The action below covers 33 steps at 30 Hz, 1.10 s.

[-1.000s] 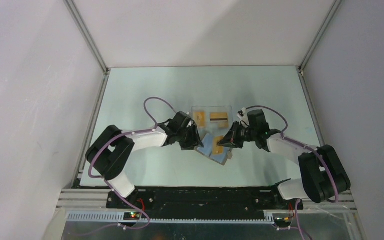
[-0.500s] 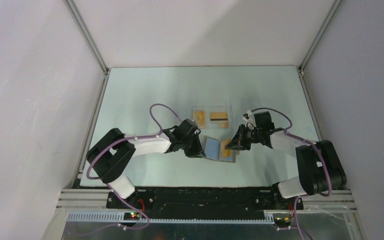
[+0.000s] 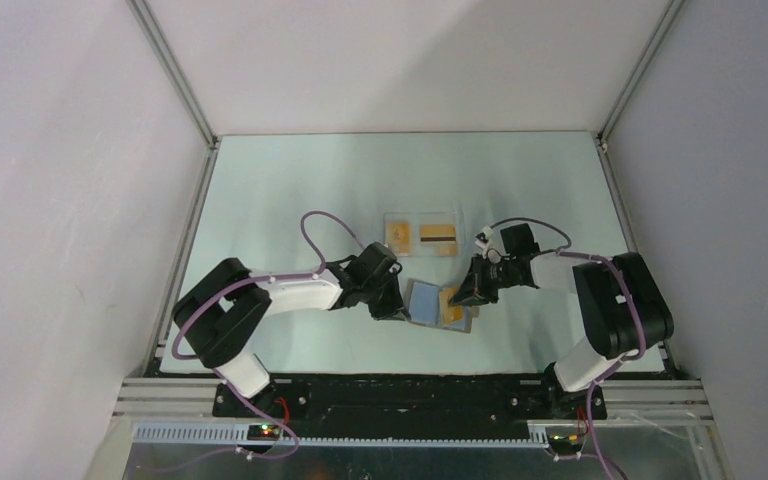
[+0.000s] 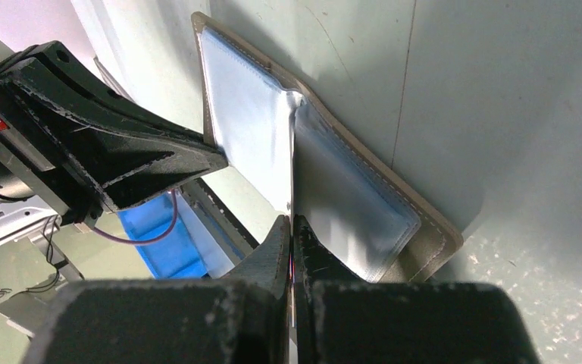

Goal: Put the credit cards into the card holder
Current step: Insert the credit card into the card slot.

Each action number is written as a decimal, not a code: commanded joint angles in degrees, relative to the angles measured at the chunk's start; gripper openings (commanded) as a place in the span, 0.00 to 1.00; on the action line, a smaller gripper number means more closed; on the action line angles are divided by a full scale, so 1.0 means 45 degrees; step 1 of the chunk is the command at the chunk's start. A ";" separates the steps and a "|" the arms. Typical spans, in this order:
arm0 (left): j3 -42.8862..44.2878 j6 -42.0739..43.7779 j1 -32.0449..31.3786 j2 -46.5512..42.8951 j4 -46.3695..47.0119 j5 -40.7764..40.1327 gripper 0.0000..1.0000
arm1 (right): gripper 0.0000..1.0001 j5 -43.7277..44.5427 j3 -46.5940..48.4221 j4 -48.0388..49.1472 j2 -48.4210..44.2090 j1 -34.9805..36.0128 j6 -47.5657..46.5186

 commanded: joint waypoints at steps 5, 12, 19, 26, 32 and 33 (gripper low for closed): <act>-0.0006 0.0026 -0.0070 -0.0346 -0.0002 -0.0117 0.00 | 0.00 -0.0846 0.0631 -0.0005 0.0678 0.0089 -0.0909; -0.0066 0.0040 -0.0070 -0.0166 0.0012 0.0020 0.00 | 0.00 -0.1948 0.0636 0.0600 0.0531 0.0111 -0.1057; -0.0122 0.0023 -0.0063 -0.0161 0.0015 -0.0016 0.00 | 0.00 -0.1993 0.0636 0.0065 0.0334 0.0300 -0.1421; -0.0171 0.0021 -0.0072 -0.0169 0.0012 -0.0018 0.00 | 0.00 -0.0683 0.0682 -0.0858 0.1090 -0.0085 -0.1429; -0.0165 0.0055 -0.0074 -0.0174 0.0017 -0.0011 0.00 | 0.00 -0.0427 0.0769 -0.1313 0.1001 -0.0114 -0.1627; -0.0161 0.0056 -0.0068 -0.0170 0.0021 -0.0008 0.00 | 0.00 -0.0604 0.0781 -0.1195 0.1020 -0.0115 -0.1656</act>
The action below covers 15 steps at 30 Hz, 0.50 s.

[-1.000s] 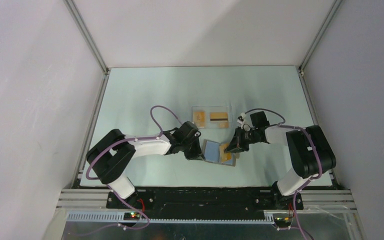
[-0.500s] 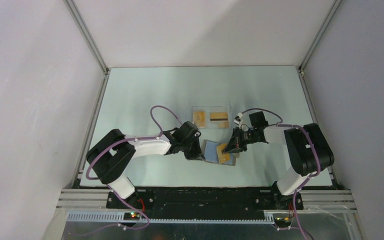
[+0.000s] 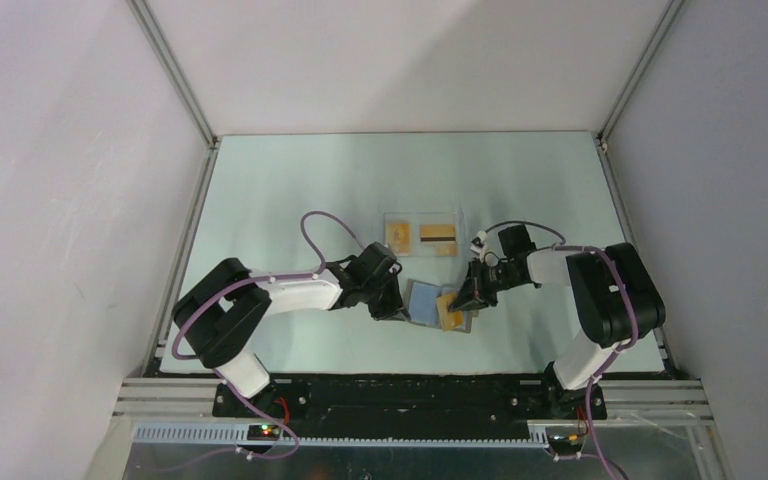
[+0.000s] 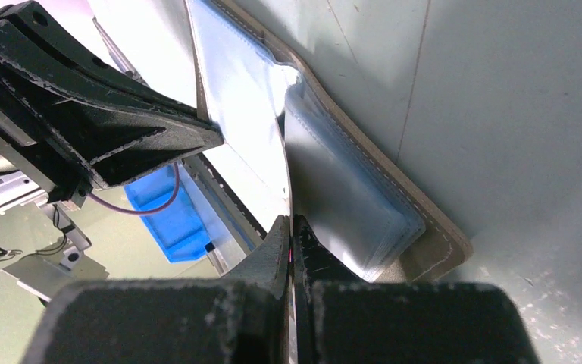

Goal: Put the credit cards into the card holder
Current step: Insert the credit card into the card slot.

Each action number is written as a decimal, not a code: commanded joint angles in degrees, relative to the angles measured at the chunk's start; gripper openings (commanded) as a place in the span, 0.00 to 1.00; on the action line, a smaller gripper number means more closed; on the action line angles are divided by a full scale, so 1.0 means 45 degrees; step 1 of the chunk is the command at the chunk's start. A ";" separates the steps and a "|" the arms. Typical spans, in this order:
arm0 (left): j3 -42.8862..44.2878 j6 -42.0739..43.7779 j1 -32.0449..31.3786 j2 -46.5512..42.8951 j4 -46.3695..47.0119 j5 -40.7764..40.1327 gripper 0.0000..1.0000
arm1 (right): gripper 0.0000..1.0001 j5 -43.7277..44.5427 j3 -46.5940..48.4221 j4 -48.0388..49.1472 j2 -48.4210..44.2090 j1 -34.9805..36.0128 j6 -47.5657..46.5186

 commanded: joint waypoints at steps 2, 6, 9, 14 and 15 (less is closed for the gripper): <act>-0.0141 0.0083 -0.0060 -0.0157 0.0054 -0.0049 0.00 | 0.00 0.0027 0.0327 0.0049 0.0186 -0.0032 -0.0424; -0.0114 0.0137 -0.0066 -0.0068 0.0076 0.0019 0.00 | 0.00 -0.0843 0.0330 0.0953 0.0509 -0.0032 -0.0230; -0.0111 0.0174 -0.0069 0.0001 0.0094 0.0087 0.00 | 0.00 -0.1198 0.0337 0.1517 0.0496 -0.0033 -0.0064; -0.0116 0.0207 -0.0060 0.0054 0.0149 0.0166 0.00 | 0.00 -0.1098 0.0585 0.1584 0.0579 -0.0066 -0.0069; -0.0098 0.0222 -0.0069 0.0076 0.0153 0.0192 0.00 | 0.00 -0.1052 0.0641 0.1555 0.0670 -0.0057 -0.0058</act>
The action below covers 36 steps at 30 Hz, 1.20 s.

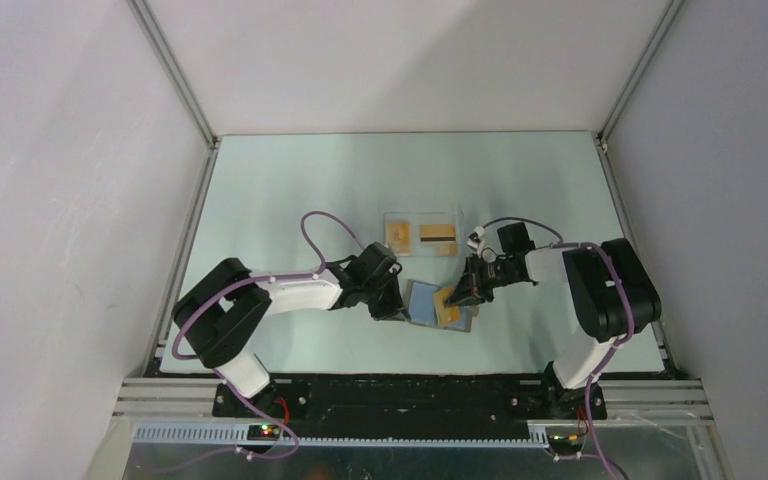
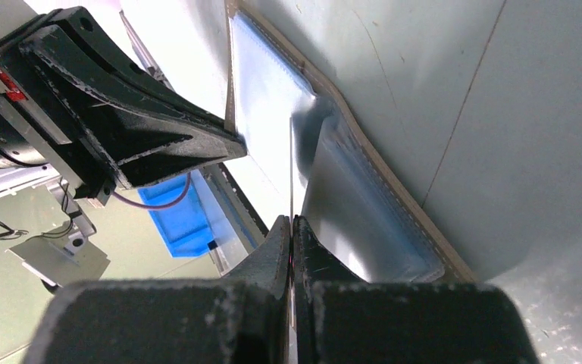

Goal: Put the credit cards into the card holder
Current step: Insert the credit card into the card slot.

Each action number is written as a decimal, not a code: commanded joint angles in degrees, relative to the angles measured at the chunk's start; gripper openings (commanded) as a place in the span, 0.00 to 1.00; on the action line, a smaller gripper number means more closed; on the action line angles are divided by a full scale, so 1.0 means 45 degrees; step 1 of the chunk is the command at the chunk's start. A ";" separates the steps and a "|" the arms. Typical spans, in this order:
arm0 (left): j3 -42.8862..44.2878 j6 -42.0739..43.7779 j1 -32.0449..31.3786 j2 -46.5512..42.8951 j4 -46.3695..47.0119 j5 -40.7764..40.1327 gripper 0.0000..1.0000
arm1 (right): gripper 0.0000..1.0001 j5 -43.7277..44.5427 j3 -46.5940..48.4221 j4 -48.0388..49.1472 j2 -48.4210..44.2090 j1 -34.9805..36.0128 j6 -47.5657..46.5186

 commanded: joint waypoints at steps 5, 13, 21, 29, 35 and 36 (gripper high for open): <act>-0.0111 0.0236 -0.0074 0.0014 0.0157 0.0200 0.00 | 0.00 0.0453 0.1153 0.0076 0.1006 0.0024 -0.0195; -0.0096 0.0282 -0.0090 0.0032 0.0154 0.0260 0.00 | 0.00 0.1331 0.1740 -0.0703 0.1320 0.0260 -0.0217; -0.0143 0.0285 -0.0088 0.0061 0.0183 0.0228 0.00 | 0.00 0.1462 0.1719 -0.2023 0.0909 0.0492 -0.0825; -0.0125 0.0246 -0.0089 0.0058 0.0169 0.0181 0.00 | 0.00 0.1740 0.1183 -0.2680 -0.0264 0.0438 -0.0864; -0.0114 0.0241 -0.0083 0.0038 0.0173 0.0165 0.00 | 0.00 0.1572 0.0807 -0.2653 -0.0207 0.0187 -0.1055; -0.0103 0.0252 -0.0085 0.0065 0.0175 0.0178 0.00 | 0.00 0.1516 0.0799 -0.2571 -0.0130 0.0177 -0.1071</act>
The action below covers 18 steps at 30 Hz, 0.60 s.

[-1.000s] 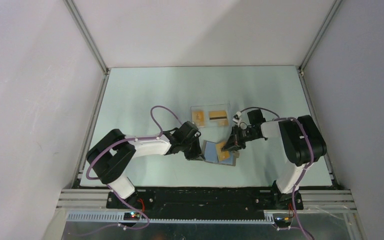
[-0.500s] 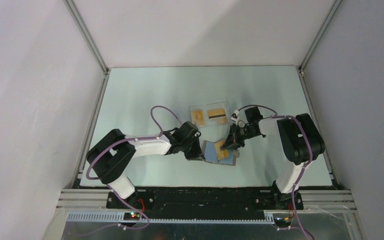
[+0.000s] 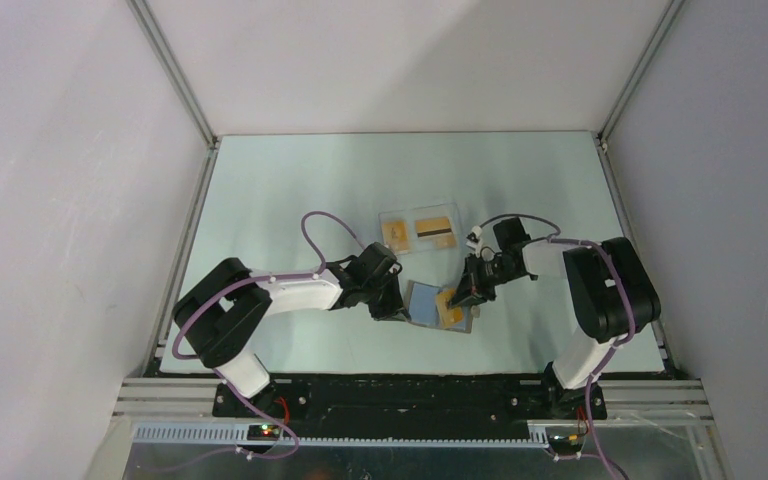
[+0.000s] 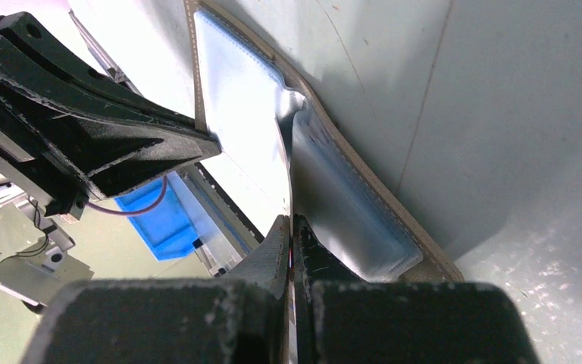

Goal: Put the credit cards into the card holder
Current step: Insert the credit card into the card slot.

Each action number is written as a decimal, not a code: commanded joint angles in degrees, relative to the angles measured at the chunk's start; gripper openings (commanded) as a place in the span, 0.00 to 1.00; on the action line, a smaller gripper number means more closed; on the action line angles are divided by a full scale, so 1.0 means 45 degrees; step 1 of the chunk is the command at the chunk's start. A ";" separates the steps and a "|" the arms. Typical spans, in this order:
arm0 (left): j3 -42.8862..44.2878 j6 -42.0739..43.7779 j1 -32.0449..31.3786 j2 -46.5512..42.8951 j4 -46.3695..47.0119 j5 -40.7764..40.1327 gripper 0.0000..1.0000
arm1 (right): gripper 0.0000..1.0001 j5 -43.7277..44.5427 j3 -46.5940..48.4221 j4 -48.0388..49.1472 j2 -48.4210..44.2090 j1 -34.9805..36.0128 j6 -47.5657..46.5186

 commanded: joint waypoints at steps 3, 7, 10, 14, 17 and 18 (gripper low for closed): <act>-0.0094 0.0222 -0.0089 0.0048 0.0146 0.0103 0.00 | 0.00 -0.0088 -0.0322 -0.0049 0.0285 -0.0026 -0.0406; -0.0100 0.0232 -0.0081 0.0049 0.0146 0.0114 0.00 | 0.00 -0.0299 -0.0391 0.0356 0.0578 -0.0006 -0.0247; -0.0073 0.0242 -0.0077 0.0078 0.0149 0.0137 0.00 | 0.00 -0.0448 -0.0385 0.0657 0.0666 0.0020 -0.0053; -0.0032 0.0269 -0.0084 0.0100 0.0159 0.0164 0.00 | 0.00 -0.0710 -0.0386 0.1132 0.0817 0.0051 0.0125; -0.0019 0.0304 -0.0082 0.0150 0.0159 0.0234 0.00 | 0.00 -0.1120 -0.0385 0.1752 0.0949 0.0095 0.0338; -0.0010 0.0308 -0.0084 0.0151 0.0159 0.0240 0.00 | 0.00 -0.1224 -0.0390 0.2148 0.1019 0.0112 0.0403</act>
